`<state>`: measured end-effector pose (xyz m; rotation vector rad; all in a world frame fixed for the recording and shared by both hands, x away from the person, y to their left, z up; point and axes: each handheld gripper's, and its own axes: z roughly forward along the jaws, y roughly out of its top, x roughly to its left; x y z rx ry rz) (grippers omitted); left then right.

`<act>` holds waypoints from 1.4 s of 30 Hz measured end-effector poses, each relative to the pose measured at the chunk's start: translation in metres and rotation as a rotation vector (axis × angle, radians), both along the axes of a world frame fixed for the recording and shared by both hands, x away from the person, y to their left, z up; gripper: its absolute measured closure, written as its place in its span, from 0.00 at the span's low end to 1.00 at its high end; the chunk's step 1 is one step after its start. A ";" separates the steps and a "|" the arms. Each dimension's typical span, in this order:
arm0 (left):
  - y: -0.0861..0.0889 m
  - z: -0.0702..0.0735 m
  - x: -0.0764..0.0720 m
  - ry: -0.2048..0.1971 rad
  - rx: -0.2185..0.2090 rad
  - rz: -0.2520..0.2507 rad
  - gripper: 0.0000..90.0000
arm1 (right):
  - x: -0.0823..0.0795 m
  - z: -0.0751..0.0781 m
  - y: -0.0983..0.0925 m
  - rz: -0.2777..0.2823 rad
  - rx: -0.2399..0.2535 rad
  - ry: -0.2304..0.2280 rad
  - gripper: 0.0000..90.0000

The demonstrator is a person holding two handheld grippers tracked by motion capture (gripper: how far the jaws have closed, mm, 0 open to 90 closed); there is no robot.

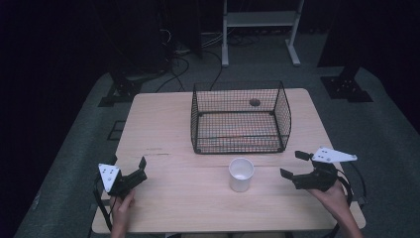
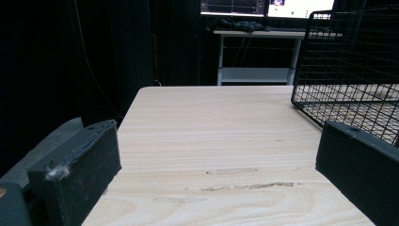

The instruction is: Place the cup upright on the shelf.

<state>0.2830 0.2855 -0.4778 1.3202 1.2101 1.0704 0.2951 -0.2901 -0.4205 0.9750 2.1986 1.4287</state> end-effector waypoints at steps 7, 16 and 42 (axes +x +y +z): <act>0.000 0.000 0.000 -0.001 -0.001 -0.001 0.00 | 0.001 0.004 0.011 0.030 -0.003 -0.003 0.10; 0.000 0.000 0.000 -0.001 -0.001 0.000 0.00 | -0.001 0.008 0.024 0.073 -0.010 -0.007 0.09; 0.000 0.000 0.000 0.000 -0.001 -0.001 0.00 | -0.007 0.007 0.054 0.163 -0.038 0.004 0.03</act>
